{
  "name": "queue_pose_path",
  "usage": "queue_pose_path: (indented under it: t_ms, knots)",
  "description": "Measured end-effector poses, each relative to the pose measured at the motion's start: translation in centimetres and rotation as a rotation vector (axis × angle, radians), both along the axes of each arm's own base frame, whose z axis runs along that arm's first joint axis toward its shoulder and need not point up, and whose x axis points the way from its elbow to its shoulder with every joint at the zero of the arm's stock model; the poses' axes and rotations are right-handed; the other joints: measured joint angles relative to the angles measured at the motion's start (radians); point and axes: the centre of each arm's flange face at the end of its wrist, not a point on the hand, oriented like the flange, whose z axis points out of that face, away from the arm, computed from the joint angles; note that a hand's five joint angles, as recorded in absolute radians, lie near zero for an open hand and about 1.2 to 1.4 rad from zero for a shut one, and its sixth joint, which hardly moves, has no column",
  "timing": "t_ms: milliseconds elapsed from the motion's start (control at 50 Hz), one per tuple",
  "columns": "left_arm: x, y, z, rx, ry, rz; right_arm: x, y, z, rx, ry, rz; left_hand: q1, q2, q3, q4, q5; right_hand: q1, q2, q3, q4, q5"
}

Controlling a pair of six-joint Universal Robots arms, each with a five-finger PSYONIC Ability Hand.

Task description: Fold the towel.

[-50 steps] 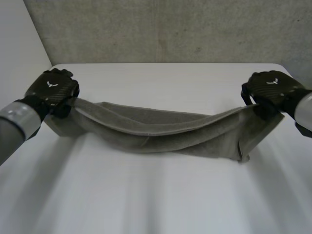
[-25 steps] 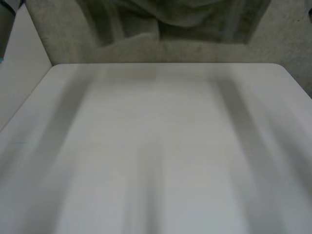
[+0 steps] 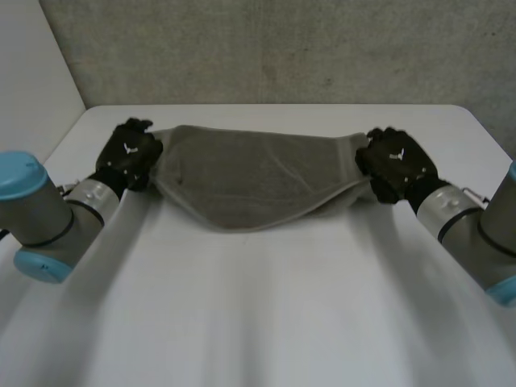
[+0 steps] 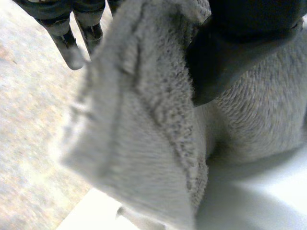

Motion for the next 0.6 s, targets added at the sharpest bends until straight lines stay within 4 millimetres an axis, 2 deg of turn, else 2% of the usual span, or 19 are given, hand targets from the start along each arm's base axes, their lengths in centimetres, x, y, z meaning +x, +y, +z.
queue_pose_path:
  t_ms: [80, 160, 320, 500, 600]
  knots:
    - [0.1, 0.7, -1.1, 0.018, -0.047, -0.001, -0.4, 0.4, -1.0, 0.017, 0.024, -0.008, -0.124, -0.16, 0.0, 0.0, -0.143, 0.0, 0.0, 0.0, 0.0, 0.0]
    - [0.3, 1.0, -1.0, 0.006, -0.085, 0.002, -1.2, 0.1, 0.0, -0.004, 0.023, -0.033, -0.323, -0.353, 0.0, 0.0, -0.347, 0.0, 0.0, 0.0, 0.0, 0.0]
    - [0.7, 1.0, -0.4, -0.006, -0.103, 0.012, -2.1, -0.1, 2.1, -0.026, 0.006, -0.06, -0.447, -0.47, 0.0, 0.0, -0.477, 0.0, 0.0, 0.0, 0.0, 0.0]
    - [0.8, 1.6, -0.7, 0.033, -0.112, 0.011, -2.1, 0.0, 2.1, -0.012, 0.003, -0.058, -0.547, -0.573, 0.0, 0.0, -0.591, 0.0, 0.0, 0.0, 0.0, 0.0]
    - [0.9, 2.4, -0.2, 0.036, -0.115, 0.01, -2.0, 0.1, 2.0, -0.01, 0.005, -0.057, -0.551, -0.579, 0.0, 0.0, -0.601, 0.0, 0.0, 0.0, 0.0, 0.0]
